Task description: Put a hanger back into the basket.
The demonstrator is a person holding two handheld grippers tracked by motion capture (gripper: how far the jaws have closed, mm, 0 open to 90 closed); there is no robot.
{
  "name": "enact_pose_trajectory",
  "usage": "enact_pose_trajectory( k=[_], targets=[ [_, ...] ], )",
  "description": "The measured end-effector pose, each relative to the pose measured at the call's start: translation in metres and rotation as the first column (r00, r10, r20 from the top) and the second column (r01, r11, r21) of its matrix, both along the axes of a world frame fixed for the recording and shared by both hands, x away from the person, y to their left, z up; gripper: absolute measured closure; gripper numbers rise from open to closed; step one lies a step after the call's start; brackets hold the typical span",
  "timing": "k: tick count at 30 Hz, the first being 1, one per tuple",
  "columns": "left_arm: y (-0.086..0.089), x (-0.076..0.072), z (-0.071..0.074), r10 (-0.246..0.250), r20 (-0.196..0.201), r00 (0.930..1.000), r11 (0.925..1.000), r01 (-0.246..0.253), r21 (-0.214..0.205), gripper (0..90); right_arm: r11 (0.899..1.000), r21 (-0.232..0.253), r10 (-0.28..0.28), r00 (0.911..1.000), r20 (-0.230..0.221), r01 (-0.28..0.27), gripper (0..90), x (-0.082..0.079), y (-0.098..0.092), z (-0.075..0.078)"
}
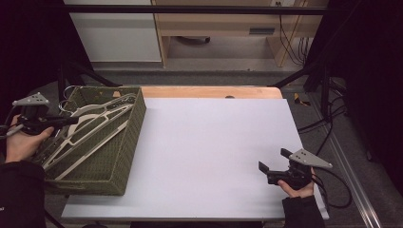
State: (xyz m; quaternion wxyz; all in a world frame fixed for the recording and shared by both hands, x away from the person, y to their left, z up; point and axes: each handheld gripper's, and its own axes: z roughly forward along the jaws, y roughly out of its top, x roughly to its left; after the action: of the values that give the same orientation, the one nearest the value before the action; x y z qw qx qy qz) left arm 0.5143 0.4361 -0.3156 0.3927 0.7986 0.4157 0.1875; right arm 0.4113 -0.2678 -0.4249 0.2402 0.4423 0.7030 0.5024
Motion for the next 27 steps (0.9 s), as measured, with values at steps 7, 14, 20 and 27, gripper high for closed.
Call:
enact_pose_trajectory(
  k=[7,14,20,27],
  targets=[
    [-0.008,0.005,-0.012,0.027,-0.047,0.9985,0.9996,-0.027,-0.01,84.9,1.0,0.0,-0.002,1.0,0.0,0.002,1.0,0.0,0.0,0.0],
    [-0.006,0.005,-0.018,0.082,-0.066,0.9945,0.995,-0.085,-0.052,84.3,1.0,-0.002,-0.002,1.0,-0.004,0.002,1.1,0.0,0.0,0.0],
    [-0.012,0.011,-0.029,0.134,-0.094,0.9865,0.9896,-0.139,-0.038,83.4,1.0,-0.003,0.003,1.0,0.003,-0.003,1.1,0.0,0.0,0.001],
    [-0.003,0.015,-0.032,0.21,-0.125,0.9698,0.9737,-0.219,-0.064,80.5,1.0,-0.001,-0.001,1.0,0.001,0.001,1.1,0.0,0.0,0.001]
  ],
)
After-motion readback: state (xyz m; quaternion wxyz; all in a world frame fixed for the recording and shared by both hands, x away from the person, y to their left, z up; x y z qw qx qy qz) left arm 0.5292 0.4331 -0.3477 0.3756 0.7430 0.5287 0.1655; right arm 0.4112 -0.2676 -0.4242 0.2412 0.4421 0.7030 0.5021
